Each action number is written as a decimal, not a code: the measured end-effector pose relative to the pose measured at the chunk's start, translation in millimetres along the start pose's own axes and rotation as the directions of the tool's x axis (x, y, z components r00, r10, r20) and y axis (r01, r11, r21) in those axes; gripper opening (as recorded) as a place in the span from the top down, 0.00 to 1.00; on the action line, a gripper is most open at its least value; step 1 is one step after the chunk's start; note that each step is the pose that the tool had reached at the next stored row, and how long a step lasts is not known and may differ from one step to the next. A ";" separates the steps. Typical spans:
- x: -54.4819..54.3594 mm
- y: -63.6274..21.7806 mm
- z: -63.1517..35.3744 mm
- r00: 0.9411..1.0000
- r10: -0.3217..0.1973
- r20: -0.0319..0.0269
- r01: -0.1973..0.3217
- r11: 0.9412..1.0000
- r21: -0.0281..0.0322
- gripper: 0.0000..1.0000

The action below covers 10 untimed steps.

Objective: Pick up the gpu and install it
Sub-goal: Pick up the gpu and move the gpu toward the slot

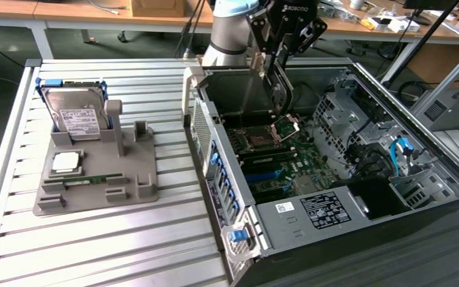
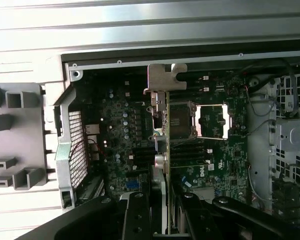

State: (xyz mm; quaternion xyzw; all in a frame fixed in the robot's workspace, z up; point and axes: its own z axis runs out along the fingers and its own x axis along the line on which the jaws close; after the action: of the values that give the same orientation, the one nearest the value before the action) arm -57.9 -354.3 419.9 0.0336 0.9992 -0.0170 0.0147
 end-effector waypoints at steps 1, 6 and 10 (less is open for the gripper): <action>-0.8 0.1 0.2 1.000 0.000 0.000 0.000 1.000 0.000 0.73; -5.6 0.4 1.1 1.000 0.000 0.000 0.000 1.000 0.000 0.73; -9.6 0.7 1.9 1.000 0.000 0.000 0.000 1.000 0.000 0.73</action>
State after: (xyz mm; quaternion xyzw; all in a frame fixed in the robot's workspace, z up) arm -48.3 -354.3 418.2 0.0336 0.9992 -0.0173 0.0147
